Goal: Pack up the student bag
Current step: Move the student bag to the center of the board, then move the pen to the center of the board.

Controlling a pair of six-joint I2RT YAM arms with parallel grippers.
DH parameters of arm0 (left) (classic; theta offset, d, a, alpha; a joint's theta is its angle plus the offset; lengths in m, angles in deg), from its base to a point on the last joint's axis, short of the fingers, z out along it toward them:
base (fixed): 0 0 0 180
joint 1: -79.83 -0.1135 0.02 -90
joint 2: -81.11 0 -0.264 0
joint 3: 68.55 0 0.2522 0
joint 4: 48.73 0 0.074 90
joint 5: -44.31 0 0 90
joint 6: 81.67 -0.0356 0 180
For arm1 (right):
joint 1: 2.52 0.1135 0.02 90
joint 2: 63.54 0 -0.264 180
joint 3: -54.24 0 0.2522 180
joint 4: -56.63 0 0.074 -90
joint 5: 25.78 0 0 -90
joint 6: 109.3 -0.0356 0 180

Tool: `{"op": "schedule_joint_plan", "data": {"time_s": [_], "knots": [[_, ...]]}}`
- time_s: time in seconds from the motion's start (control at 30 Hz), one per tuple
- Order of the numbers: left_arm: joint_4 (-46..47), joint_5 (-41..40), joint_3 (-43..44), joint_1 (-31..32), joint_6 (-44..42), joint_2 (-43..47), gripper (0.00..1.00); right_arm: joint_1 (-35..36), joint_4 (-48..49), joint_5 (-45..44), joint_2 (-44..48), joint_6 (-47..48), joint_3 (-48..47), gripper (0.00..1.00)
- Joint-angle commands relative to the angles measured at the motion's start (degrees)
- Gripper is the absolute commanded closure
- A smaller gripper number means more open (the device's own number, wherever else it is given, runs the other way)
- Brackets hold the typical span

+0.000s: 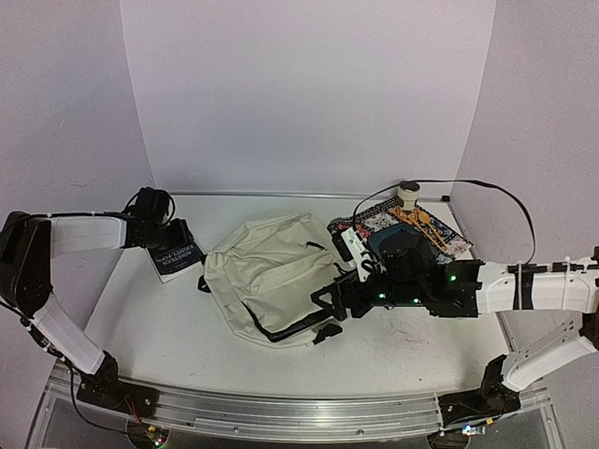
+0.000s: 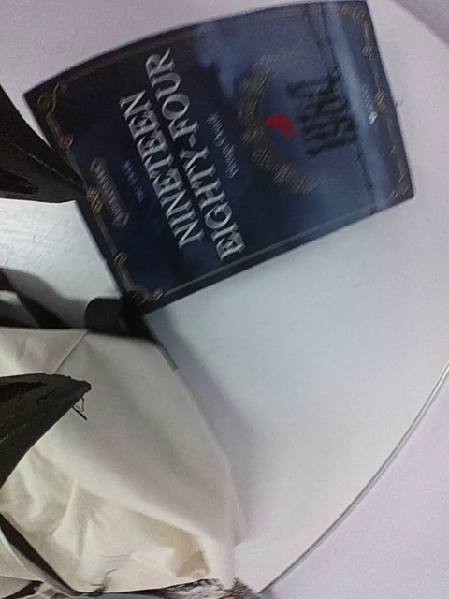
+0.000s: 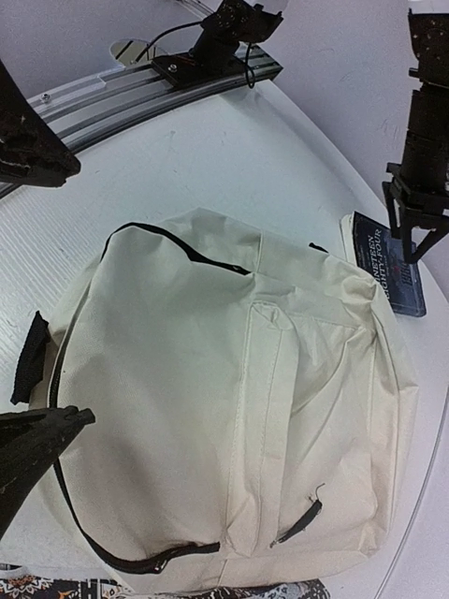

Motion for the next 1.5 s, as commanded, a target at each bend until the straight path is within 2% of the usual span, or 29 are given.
{"op": "schedule_joint_plan", "data": {"time_s": [0.0, 0.43, 0.6, 0.77, 0.9, 1.17, 1.27, 1.47], "knots": [[-5.2, -5.8, 5.8, -4.7, -7.3, -1.6, 0.31, 0.3, -0.7, -1.2, 0.5, 1.2, -0.4, 0.19], [-9.7, -5.8, 26.4, -9.9, -12.5, -23.3, 0.26, 0.3, -1.1, -0.7, -0.4, 0.8, -1.2, 0.18], [-12.6, -5.3, 30.1, -10.9, -12.7, -28.9, 0.26, 0.3, -1.4, -0.9, 0.0, 0.7, -1.1, 0.18], [-12.7, -6.2, 24.7, -10.9, -11.3, -29.0, 0.26, 0.3, -1.4, -0.6, -0.3, 1.1, -1.4, 0.18], [-12.8, -3.7, 16.8, -11.0, -8.9, -28.2, 0.28, 0.3, -1.3, -0.2, -0.4, 1.5, -1.9, 0.18], [-9.0, 0.4, -4.0, -8.7, -1.1, -18.6, 0.31, 0.3, -0.4, -0.3, 1.7, 1.8, -0.8, 0.18], [-9.5, -0.1, -8.5, -4.7, 1.5, -14.8, 0.31, 0.3, 0.0, 0.4, 2.8, 1.6, -0.3, 0.18], [-9.3, 4.8, -17.4, -2.2, 6.2, -5.9, 0.31, 0.3, 0.9, 0.3, 7.6, 0.4, 2.7, 0.18]]}}
